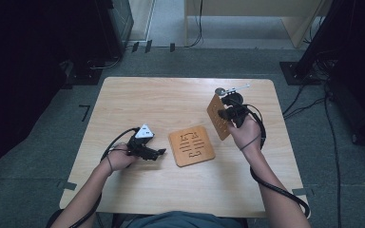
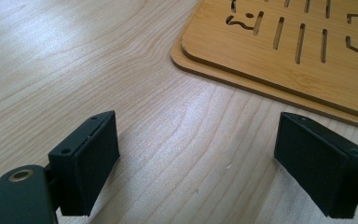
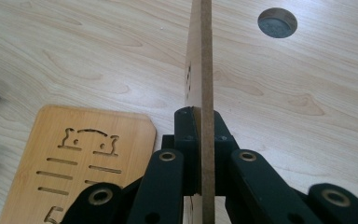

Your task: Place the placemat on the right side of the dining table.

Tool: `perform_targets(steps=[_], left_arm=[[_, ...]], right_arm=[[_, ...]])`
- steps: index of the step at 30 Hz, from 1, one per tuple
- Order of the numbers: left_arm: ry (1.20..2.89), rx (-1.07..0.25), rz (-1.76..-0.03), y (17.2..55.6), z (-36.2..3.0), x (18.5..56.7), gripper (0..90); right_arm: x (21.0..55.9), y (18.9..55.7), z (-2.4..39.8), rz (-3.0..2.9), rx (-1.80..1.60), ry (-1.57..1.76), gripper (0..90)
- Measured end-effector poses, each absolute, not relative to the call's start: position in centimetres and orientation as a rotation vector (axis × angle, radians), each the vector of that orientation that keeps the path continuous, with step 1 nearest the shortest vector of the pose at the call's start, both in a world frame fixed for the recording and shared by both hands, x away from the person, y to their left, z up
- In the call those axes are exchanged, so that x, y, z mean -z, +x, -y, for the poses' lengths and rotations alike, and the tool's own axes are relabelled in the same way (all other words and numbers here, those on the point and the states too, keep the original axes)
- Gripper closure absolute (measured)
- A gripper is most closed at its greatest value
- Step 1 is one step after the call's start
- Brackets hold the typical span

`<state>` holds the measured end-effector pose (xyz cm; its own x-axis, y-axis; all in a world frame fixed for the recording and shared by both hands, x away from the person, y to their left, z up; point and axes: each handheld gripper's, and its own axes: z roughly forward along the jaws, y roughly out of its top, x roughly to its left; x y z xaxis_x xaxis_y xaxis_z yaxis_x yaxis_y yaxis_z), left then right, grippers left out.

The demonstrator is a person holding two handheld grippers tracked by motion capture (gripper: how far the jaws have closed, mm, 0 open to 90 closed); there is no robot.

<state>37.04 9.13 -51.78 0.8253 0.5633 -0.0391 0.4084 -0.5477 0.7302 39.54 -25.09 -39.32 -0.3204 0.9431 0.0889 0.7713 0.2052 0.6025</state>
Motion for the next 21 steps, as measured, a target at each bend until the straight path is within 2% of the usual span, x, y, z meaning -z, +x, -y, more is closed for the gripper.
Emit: perform_targets(steps=[21], left_arm=[[2.229,-0.261,-0.705,37.0,-9.1,51.8,12.8]], right_arm=[[39.2,39.9,27.4,-2.111,-0.783,1.673,87.5]])
